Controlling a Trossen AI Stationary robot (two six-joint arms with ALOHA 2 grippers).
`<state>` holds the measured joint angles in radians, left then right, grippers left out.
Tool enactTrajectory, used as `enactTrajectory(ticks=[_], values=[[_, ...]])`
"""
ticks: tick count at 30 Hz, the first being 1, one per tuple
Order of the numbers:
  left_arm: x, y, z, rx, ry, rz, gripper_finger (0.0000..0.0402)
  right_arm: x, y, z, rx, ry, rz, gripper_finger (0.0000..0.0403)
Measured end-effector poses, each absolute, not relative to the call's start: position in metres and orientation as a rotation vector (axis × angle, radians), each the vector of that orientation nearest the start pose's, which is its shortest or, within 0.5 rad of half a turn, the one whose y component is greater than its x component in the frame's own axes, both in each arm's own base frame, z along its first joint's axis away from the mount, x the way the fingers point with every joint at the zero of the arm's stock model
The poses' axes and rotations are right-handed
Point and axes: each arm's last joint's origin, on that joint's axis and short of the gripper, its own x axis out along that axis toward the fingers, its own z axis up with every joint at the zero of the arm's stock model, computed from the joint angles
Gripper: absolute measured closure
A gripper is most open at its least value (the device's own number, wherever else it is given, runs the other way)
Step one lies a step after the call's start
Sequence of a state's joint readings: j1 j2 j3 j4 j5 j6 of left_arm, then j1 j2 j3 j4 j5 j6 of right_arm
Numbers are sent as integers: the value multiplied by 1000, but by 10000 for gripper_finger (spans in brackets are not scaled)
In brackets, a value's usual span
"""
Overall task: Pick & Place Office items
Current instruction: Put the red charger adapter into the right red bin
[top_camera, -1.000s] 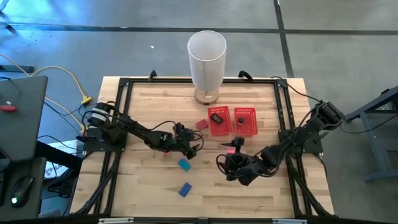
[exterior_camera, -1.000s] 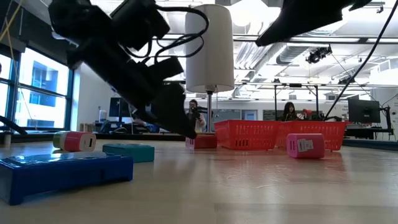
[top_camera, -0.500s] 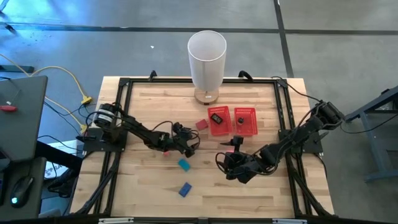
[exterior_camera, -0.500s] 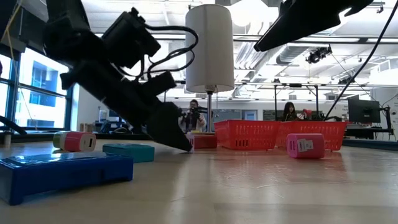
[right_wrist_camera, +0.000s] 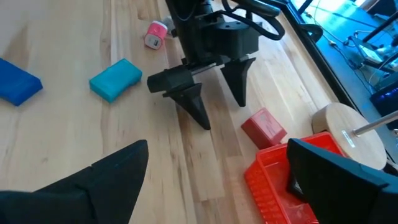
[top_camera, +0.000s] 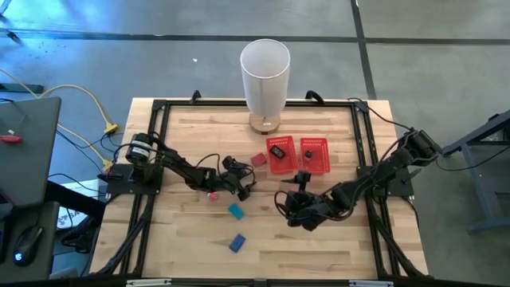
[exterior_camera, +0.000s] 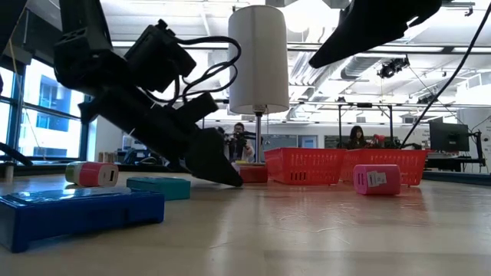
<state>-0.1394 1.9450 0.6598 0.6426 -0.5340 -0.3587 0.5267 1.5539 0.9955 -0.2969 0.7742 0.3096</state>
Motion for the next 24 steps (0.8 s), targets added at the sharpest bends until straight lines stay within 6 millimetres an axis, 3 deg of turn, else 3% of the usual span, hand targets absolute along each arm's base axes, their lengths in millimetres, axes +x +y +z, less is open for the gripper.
enactTrajectory(ticks=[24], values=[[317, -27, 77, -130, 477, 557, 6, 281, 140, 222, -224, 630, -335, 31]])
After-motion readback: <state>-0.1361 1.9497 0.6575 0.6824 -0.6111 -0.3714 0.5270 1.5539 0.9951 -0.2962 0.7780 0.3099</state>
